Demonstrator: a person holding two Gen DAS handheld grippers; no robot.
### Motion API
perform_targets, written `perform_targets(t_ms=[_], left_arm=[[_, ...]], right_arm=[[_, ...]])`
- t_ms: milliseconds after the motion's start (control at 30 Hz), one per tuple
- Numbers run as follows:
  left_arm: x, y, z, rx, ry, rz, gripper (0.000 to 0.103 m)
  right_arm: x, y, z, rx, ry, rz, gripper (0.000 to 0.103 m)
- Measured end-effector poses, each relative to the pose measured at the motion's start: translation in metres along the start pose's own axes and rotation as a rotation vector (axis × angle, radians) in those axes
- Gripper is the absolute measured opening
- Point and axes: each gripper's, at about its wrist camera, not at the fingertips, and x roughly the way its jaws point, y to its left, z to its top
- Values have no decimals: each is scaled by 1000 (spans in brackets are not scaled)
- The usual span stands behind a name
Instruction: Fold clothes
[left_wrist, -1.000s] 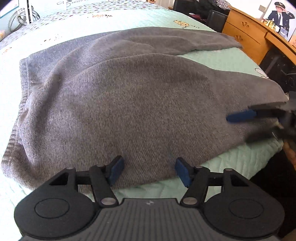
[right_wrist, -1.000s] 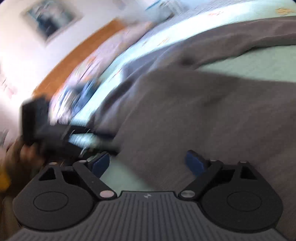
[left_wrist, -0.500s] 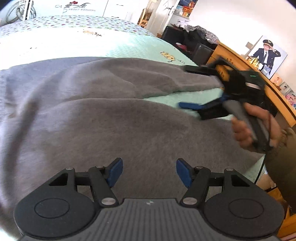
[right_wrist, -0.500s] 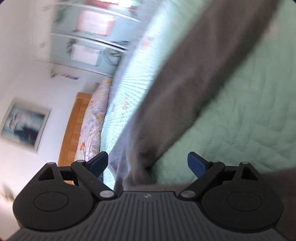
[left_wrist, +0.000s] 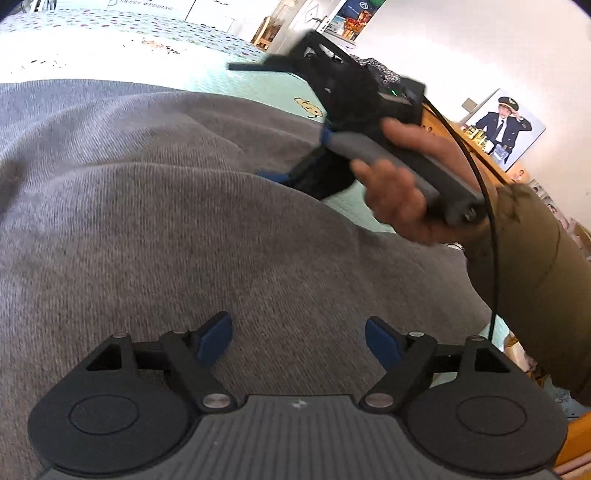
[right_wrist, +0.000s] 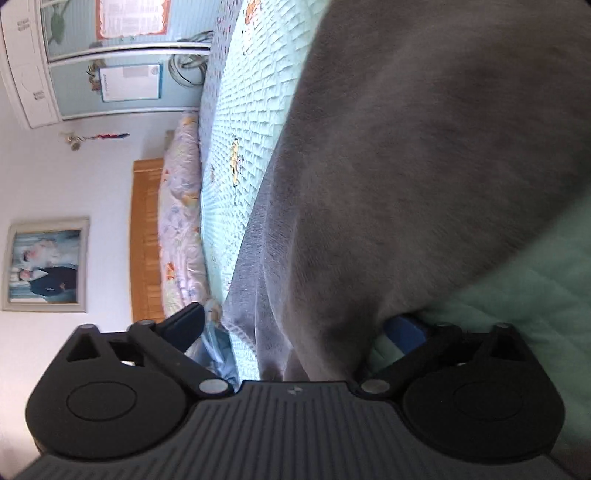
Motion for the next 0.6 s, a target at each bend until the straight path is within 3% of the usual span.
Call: perform_targets(t_ms=[100, 167, 233, 267, 300, 467, 600], left_arm=[[-2, -3, -5, 26, -2, -1, 83], [-3, -4, -7, 36, -2, -2, 84], [-5, -5, -9, 39, -1, -6, 86], [-6, -5, -10, 40, 0, -9, 86], [-7, -4, -10, 40, 5, -11, 86], [-12, -4, -16, 49, 24, -21, 87], [-13, -5, -20, 56, 31, -28, 87]], right_arm=[[9, 8, -2, -39, -24, -7, 103], [11, 9, 1, -82, -45, -17, 82], [13, 7, 6, -107, -49, -38, 31], [12, 5, 8, -130, -51, -61, 17], [9, 5, 9, -178, -59, -92, 13], [9, 46, 17, -607, -121, -245, 13], [21, 55, 29, -808, -120, -293, 13]])
